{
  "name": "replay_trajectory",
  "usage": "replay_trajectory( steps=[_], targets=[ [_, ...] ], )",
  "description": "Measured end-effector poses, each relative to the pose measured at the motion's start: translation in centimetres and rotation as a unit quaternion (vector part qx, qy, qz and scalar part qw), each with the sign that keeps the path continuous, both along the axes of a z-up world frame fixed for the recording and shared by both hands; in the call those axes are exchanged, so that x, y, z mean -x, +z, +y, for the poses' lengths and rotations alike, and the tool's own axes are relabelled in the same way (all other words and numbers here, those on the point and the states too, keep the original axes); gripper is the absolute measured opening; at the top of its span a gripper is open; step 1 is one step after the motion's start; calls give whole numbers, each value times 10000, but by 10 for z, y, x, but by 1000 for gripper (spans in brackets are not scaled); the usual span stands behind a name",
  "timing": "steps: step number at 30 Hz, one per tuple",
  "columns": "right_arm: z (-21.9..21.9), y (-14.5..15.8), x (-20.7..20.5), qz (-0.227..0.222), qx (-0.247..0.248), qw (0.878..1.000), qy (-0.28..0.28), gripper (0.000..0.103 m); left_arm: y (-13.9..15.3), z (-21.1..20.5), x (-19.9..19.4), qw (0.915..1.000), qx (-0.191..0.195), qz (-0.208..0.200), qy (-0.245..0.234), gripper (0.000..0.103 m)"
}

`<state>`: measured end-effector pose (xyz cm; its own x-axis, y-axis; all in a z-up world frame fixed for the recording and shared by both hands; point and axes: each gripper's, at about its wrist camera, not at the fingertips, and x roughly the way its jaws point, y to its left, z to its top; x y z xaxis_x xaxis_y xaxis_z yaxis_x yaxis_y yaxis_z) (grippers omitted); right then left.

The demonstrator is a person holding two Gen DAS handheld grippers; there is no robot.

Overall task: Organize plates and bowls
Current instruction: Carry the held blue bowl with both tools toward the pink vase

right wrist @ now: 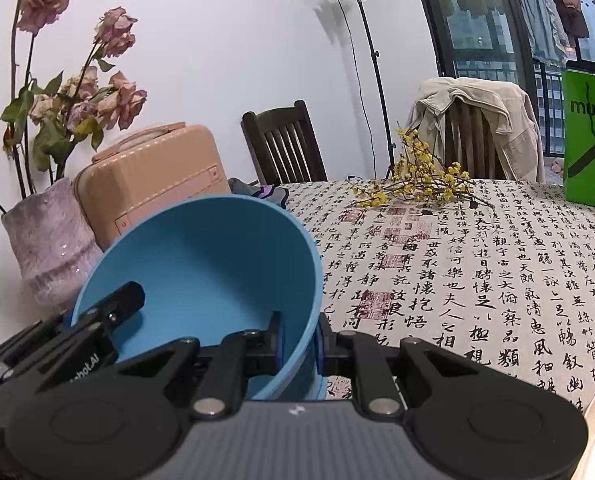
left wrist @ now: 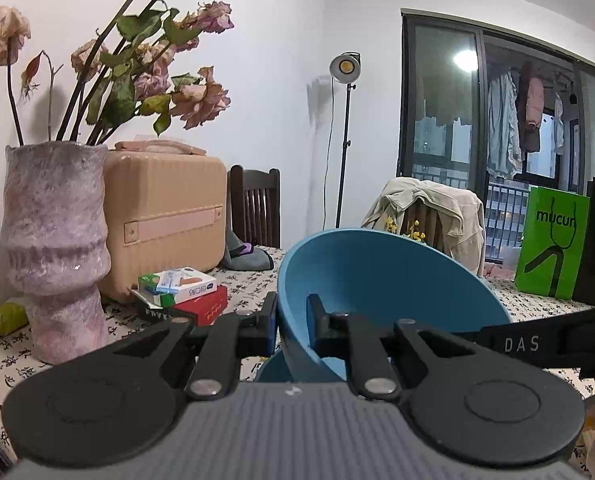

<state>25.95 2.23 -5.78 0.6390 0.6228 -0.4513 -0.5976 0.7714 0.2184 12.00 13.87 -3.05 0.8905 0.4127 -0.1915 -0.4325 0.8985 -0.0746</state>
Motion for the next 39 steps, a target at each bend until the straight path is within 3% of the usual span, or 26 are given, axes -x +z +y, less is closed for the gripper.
replay_trajectory(
  steps=[39],
  targets=[
    [26,-18,15,-587,708,9957,78,15,-22,15,1,9979,406,509,30,14]
  ],
)
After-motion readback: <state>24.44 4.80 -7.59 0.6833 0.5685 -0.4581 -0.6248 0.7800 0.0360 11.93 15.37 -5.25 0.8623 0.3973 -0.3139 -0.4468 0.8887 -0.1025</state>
